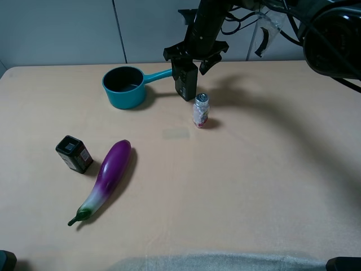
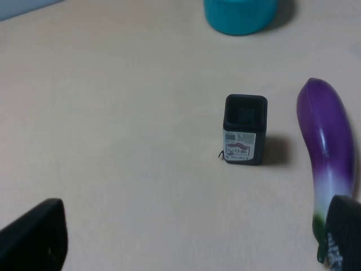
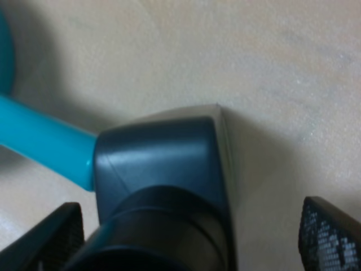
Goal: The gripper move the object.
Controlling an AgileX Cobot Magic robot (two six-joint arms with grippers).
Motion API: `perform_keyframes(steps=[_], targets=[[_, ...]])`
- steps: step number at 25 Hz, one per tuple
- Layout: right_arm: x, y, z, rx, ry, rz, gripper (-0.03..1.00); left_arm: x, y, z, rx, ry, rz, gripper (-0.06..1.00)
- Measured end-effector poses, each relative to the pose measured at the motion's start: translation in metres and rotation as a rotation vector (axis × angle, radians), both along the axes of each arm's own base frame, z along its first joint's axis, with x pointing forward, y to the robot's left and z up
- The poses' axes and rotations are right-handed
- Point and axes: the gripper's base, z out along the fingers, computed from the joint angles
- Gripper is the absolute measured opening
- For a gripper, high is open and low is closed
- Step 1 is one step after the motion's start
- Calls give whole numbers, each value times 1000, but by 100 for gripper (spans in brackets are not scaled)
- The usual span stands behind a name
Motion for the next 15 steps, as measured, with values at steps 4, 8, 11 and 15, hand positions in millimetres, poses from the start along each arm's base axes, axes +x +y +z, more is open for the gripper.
perform_keyframes(steps=[4,8,11,15], targets=[[-2,-1,-1,-9,18,2,58,0,0,0,0,0,0,90],[-5,-3,7,-26,38,9,58,0,0,0,0,0,0,90],[-9,-5,20,-34,49,14,59,0,0,0,0,0,0,90],[-14,-8,37,-33,41,19,62,0,0,0,0,0,0,90]])
